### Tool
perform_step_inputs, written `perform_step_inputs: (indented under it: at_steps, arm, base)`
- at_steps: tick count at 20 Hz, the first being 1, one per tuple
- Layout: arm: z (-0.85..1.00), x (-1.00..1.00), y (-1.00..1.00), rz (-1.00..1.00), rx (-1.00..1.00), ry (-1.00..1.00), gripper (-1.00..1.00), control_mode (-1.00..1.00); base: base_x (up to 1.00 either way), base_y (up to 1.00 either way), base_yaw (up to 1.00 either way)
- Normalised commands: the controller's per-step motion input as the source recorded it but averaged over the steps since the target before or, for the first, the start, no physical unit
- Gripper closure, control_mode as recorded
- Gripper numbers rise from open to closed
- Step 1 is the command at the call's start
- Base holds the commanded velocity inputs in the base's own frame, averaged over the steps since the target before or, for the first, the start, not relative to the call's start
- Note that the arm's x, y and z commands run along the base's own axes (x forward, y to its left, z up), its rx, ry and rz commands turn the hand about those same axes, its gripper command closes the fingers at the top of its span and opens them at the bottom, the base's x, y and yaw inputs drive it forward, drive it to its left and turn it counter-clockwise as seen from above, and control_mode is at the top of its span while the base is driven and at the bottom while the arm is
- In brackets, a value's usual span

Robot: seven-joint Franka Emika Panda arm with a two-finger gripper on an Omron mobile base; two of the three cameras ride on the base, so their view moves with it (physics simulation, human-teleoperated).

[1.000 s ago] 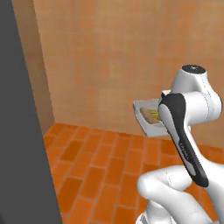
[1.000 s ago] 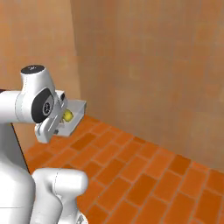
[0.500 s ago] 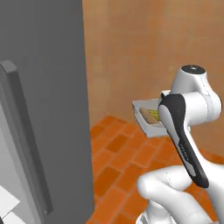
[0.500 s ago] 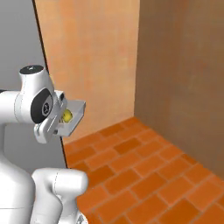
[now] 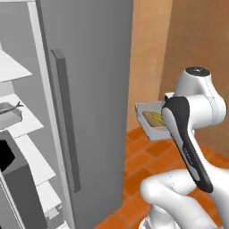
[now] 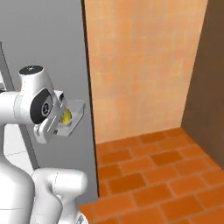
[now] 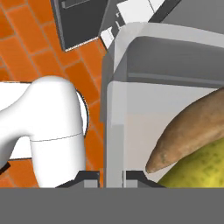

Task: Take the meat container that has the fish and place it on the second highest rack of the freezer. Then take the vegetable container that has the sweet potato and cucumber and place it on the highest rack of the freezer.

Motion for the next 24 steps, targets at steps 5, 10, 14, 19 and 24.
perform_step_inputs:
  at_steps: [5, 10, 14, 19, 24]
  arm:
    - [0.00, 0.00, 0.00, 0.00, 0.00, 0.00, 1.00, 1.00]
    - [0.00, 0.00, 0.00, 0.00, 0.00, 0.00, 1.00, 1.00]
    - [0.00, 0.00, 0.00, 0.00, 0.00, 0.00, 1.00, 1.00]
    - [0.00, 0.00, 0.00, 0.00, 0.00, 0.00, 1.00, 1.00]
    - [0.00, 0.00, 0.00, 0.00, 0.00, 0.00, 1.00, 1.00]
  base:
    - [0.13, -0.01, 0.53]
    - [0.09, 0.00, 0.52]
    - [0.13, 0.06, 0.45]
    - [0.20, 0.27, 0.37]
    - [0.35, 0.52, 0.27]
